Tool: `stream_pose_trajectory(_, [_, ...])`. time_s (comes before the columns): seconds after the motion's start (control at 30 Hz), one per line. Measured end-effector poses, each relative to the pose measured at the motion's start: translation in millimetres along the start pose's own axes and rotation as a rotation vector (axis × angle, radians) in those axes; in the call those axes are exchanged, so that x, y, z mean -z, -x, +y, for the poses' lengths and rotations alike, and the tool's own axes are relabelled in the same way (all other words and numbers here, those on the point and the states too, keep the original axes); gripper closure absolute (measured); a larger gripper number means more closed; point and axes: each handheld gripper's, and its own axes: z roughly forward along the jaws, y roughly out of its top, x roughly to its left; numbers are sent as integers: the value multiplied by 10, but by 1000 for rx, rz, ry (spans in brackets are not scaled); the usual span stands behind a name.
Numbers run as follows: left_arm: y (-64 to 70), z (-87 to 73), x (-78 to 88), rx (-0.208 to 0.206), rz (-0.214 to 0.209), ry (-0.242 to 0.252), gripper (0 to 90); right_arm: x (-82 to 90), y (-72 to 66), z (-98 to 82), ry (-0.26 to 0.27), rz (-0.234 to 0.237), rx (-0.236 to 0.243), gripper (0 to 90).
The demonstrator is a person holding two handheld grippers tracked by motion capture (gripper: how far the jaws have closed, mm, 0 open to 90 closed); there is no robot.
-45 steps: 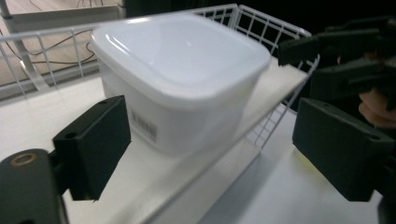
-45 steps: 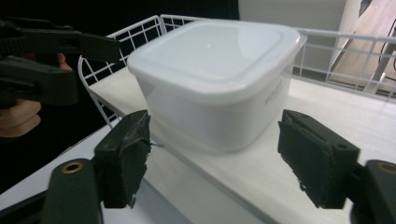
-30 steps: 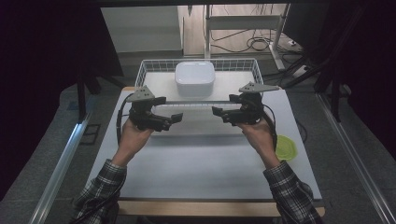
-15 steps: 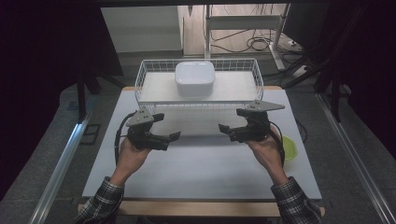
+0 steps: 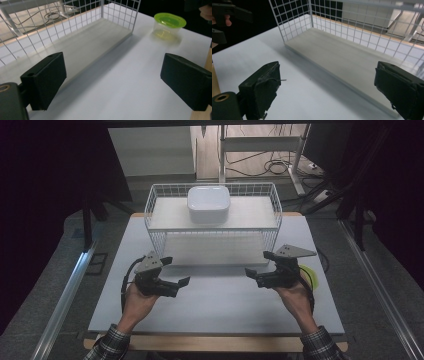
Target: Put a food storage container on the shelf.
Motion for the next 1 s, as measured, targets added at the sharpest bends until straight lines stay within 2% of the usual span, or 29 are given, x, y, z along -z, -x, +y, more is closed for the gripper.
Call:
stream_pose_trajectory(0.27, [48,-314,4,27,21,7,48,50,-48,-252,-21,-37,-5,70])
stream_pose_trajectory(0.43, [83,-518,-8,25,40,-38,45,26,-75,-388,-34,-49,0,69])
stream_pose_trajectory(0.57, [136,-647,-25,16,39,-84,42,-32,-106,-498,-70,-50,13,67])
stream_pose_trajectory(0.77, [154,-734,-19,4,58,-118,41,-128,-134,-631,-130,-37,21,62])
stream_pose_trajectory(1.0, [148,-732,-4,-1,77,-111,41,-146,-111,-652,-146,-64,7,55])
